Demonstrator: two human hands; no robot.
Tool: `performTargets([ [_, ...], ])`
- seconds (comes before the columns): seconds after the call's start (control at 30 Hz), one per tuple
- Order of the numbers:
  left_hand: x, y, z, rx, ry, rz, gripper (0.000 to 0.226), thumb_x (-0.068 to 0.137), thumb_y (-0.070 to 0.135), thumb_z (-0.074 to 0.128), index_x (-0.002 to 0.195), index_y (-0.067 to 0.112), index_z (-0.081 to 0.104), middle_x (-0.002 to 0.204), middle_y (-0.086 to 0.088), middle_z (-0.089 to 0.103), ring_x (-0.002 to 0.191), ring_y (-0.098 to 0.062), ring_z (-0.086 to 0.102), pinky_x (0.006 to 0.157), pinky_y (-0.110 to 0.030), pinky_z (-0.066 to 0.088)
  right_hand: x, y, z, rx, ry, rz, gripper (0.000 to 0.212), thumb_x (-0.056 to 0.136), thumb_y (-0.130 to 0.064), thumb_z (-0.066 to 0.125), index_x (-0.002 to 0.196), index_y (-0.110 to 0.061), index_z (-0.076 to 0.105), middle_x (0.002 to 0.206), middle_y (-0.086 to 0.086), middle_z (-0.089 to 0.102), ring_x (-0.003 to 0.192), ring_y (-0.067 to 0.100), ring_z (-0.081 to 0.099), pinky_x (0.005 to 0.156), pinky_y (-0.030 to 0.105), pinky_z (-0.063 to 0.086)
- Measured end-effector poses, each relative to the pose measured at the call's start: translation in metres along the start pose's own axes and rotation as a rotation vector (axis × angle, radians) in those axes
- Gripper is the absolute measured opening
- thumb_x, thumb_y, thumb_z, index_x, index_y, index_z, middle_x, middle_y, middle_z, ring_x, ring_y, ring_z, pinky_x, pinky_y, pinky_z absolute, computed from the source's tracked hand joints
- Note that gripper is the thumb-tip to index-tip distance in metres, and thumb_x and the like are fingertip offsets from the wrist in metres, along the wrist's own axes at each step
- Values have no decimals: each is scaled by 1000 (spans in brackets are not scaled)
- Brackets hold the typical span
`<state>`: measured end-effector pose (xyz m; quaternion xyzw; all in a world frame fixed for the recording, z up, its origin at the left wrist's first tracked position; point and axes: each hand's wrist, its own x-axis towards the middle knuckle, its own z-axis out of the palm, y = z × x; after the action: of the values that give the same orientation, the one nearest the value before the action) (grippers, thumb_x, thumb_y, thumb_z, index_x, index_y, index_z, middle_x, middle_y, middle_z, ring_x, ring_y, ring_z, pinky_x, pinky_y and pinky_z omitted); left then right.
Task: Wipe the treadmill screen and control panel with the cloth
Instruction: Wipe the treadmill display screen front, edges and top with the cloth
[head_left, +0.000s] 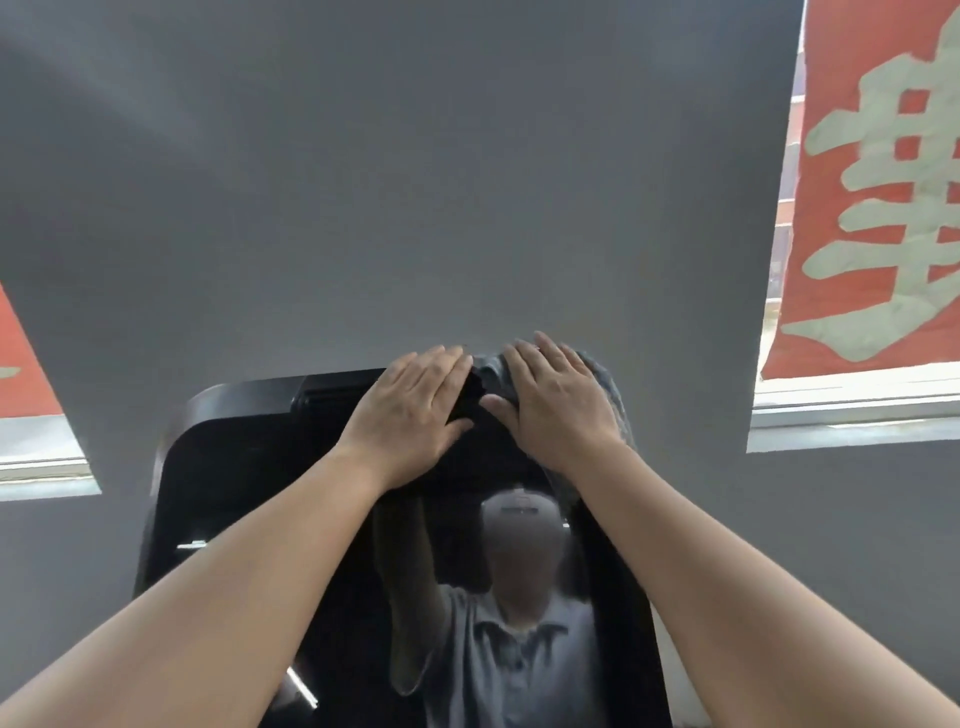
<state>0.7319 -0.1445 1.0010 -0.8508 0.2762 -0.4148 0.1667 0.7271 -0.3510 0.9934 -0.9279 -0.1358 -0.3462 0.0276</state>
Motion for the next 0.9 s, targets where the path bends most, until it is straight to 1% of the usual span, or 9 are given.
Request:
performTargets([
  [0.07,-22,-13,-4,58,-43,-51,77,91,48,51,148,-1,37,150,-19,44,140,-33,41,114,-50,36,9,-27,1,-18,0,-71,83,96,-68,14,152,-11,37,158,6,39,150,23,26,122,39,15],
  [0.2,-55,-29,-7,108,-87,-156,78,87,50,54,145,1,43,148,-17,48,138,-33,44,114,-50,37,10,-51,10,55,66,-101,80,97,-67,21,140,-8,53,144,8,57,139,25,46,117,41,32],
  [0.3,-69,-39,-8,129,-110,-190,79,86,51,60,147,3,42,150,-15,46,141,-31,40,116,-50,33,-10,-16,12,26,105,-72,82,96,-70,21,145,-10,49,150,9,50,142,28,41,118,44,30],
  [0.4,-89,-52,-10,110,-136,-247,79,88,52,59,149,5,39,154,-15,41,144,-31,36,118,-50,30,-38,4,10,60,102,187,92,93,-76,6,153,-13,35,161,7,34,150,26,24,123,42,18],
  [0.47,-105,-63,-9,97,-139,-273,79,89,53,57,150,7,37,155,-15,39,144,-32,35,117,-51,30,-39,-11,10,62,99,265,99,90,-77,-3,155,-11,31,163,7,28,152,24,18,125,41,11],
  [0.63,-126,-99,2,45,-76,-273,79,89,52,60,152,13,31,152,-16,42,142,-34,38,117,-51,30,-8,-100,15,139,84,89,98,90,-80,3,155,-12,31,162,3,30,153,19,16,124,36,0],
  [0.73,-129,-108,12,62,-70,-207,76,93,56,33,153,11,18,153,-14,42,144,-31,36,118,-46,21,6,-146,21,64,59,-24,96,93,-78,8,154,-8,32,159,6,35,152,22,21,125,40,6],
  [0.83,-131,-105,19,58,-50,-184,77,95,53,26,153,4,14,155,-17,38,146,-30,31,119,-46,17,14,-159,22,-12,-3,-175,97,91,-78,4,157,-8,21,164,9,25,153,23,16,125,39,6],
  [0.9,-131,-103,21,51,-29,-190,77,95,51,27,153,2,12,156,-18,35,148,-30,28,120,-45,15,12,-142,19,-45,-3,-184,96,91,-78,4,157,-10,22,163,8,27,152,22,19,125,38,10],
])
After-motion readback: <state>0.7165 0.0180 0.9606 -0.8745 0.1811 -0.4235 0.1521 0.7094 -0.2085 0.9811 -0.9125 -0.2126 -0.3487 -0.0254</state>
